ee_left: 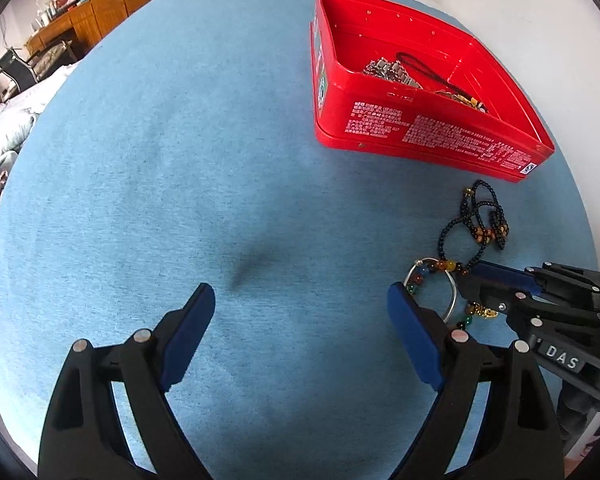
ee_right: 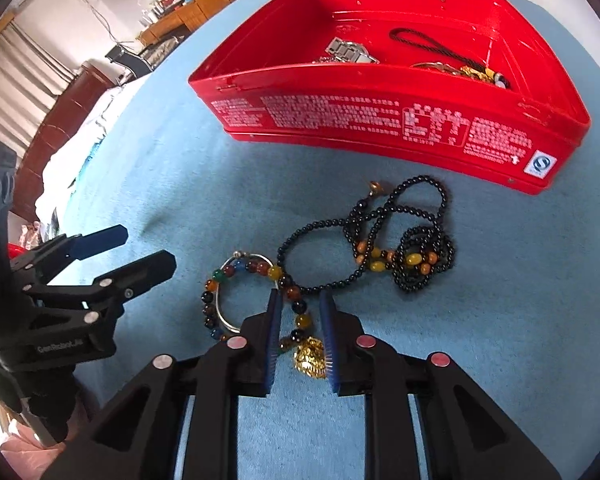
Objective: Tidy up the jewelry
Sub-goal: 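Withdraw both open tools toward the silver bangle and multicolour bead bracelet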
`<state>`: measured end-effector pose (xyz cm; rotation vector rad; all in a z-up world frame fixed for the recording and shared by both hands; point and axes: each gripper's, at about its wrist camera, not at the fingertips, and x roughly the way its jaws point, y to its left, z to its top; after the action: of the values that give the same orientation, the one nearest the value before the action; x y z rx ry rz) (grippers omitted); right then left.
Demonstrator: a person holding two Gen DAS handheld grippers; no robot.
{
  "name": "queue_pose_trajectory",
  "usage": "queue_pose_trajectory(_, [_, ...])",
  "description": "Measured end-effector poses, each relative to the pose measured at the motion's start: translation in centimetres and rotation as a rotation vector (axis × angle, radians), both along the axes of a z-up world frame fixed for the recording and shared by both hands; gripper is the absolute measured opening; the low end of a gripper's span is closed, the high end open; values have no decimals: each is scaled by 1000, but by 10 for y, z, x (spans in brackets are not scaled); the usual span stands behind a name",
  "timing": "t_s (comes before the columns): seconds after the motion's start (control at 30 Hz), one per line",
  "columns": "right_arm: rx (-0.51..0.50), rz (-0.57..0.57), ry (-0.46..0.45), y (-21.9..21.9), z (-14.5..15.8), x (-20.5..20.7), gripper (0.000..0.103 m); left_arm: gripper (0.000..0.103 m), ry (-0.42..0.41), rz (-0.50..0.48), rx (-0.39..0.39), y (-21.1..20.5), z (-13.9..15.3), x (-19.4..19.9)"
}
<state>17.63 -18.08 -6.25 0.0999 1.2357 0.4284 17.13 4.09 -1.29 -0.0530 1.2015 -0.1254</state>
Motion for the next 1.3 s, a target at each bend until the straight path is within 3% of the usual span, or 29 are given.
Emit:
queue_pose_trajectory(0.1, [-14,18,-9,8,0,1,9,88,8,-1,-8,-1,-2,5])
queue_pose_trajectory(0.3, [9,13,1,8,0,-2,7,89,9,-1,-12,-1,-1,5])
queue_pose_trajectory(0.5, [91,-16,-34,-20,25,-13,7,89,10,1,-14,-3,0,4])
queue_pose_trajectory(0.83, [120,-125,-110,-81,56,-45,7,89,16,-53,-8,-28,0,1])
queue_pose_trajectory(1.17, [119,-213,-68,-119,32,-50,7,90,43,-118,14,-67,-12,5])
queue_pose_trajectory(1.3, [115,-228,-39,-126,17,-49,7,90,39,-134,62,-79,-19,6])
